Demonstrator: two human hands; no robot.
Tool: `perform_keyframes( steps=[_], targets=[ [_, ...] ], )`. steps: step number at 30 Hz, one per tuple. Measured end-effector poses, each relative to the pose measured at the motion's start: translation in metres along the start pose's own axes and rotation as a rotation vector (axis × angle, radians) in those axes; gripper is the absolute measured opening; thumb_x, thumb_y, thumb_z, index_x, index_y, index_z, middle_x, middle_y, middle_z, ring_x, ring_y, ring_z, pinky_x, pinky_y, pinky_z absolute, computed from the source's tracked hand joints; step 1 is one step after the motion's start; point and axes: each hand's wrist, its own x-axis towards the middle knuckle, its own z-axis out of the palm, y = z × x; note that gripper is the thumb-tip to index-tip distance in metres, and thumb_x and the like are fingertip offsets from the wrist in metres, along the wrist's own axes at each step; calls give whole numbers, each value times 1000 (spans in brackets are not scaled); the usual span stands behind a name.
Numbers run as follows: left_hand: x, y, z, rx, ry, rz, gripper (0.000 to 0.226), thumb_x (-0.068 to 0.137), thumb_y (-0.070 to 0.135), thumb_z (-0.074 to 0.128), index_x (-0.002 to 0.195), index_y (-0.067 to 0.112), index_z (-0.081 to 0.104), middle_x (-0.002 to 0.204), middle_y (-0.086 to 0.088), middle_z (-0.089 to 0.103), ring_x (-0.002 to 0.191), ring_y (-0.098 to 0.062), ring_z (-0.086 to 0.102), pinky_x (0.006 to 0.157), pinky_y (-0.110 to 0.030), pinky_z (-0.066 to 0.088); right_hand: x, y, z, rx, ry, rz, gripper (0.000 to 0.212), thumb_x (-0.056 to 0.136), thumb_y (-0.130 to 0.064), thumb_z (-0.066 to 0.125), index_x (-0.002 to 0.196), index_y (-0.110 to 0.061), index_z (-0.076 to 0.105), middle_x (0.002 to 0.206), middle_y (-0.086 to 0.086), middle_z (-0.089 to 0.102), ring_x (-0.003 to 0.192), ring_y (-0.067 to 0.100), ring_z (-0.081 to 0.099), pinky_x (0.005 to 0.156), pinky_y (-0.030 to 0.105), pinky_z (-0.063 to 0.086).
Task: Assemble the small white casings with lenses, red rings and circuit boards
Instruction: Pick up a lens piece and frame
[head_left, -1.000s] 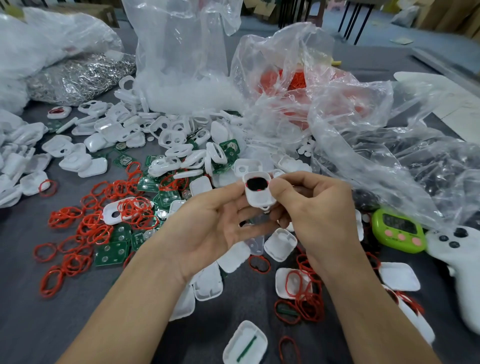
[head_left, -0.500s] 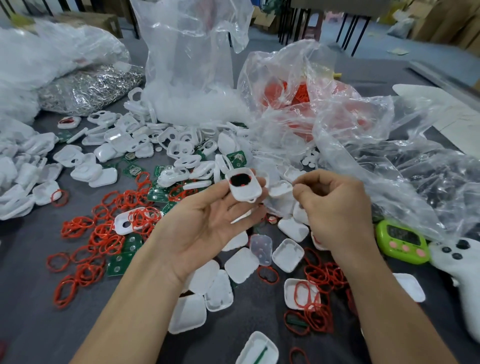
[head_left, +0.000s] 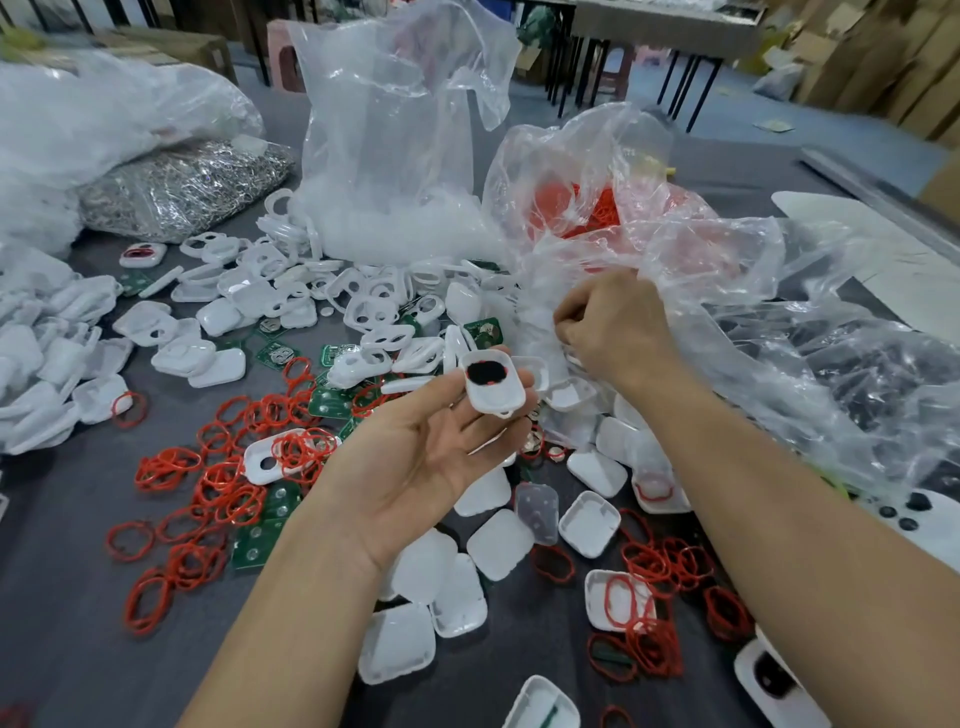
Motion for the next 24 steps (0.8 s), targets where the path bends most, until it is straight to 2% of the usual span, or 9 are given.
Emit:
perform_keyframes(
  steps=[5,8,11,13,15,16,18,20,24],
  targets=[
    [1,-3,2,26,24,-9,38,92,18,60,124,1,70,130,-23,68,113,-33,70,102,-44,54,-11,5,-3,105,40,22,15,85,-12,76,81,-26,81,80,-10,75,78,11,69,82,33,61],
    [1,-5,3,49,21,-19,39,90,20,61,122,2,73,130,-23,68,110,-31,71,98,-43,58,-13,-3,3,103,-28,-85,15,81,-16,81,94,-24,83,89,-7,78,85,11,71,89,31,59],
    [1,-5,3,72,12,-26,36,90,21,60,118,5,76,128,-21,69,108,-29,72,98,-41,58,-11,-8,12,61,-2,-102,12,84,-16,77,89,-24,84,89,-6,80,86,11,72,85,29,59],
    [1,-5,2,85,15,-25,35,90,22,60,116,6,77,128,-21,69,110,-29,72,99,-41,57,-9,-7,9,247,23,4,11,83,-15,80,82,-26,84,81,-16,77,73,-6,67,80,21,59],
    [2,-5,3,105,26,-26,34,89,22,61,114,6,78,128,-21,70,111,-29,72,98,-41,58,-17,-6,-4,421,103,60,20,84,-16,80,74,-33,80,68,-26,70,64,-11,64,68,7,52],
    [3,-5,4,117,36,-26,35,89,22,61,115,6,78,127,-21,70,110,-28,72,97,-40,58,-24,-6,-10,499,143,65,25,85,-16,79,70,-36,78,66,-23,71,63,-8,65,62,7,50],
    [4,-6,4,134,54,-30,38,88,22,62,120,5,76,126,-20,71,109,-28,73,95,-39,59,-47,-7,-21,738,151,93,32,88,-11,76,67,-34,78,66,-10,73,53,4,61,54,17,50],
    [4,-8,5,160,60,-38,41,90,23,60,125,5,72,126,-18,71,106,-26,73,92,-37,61,-73,-8,-26,966,75,141,25,91,-3,72,75,-22,79,64,1,72,50,11,58,51,22,49],
    [3,-12,5,262,50,-70,43,90,21,58,128,4,69,126,-20,71,107,-27,72,94,-39,60,-109,-4,-28,1181,-22,234,14,92,1,70,86,-11,75,63,5,71,49,13,58,50,22,50]
  ],
)
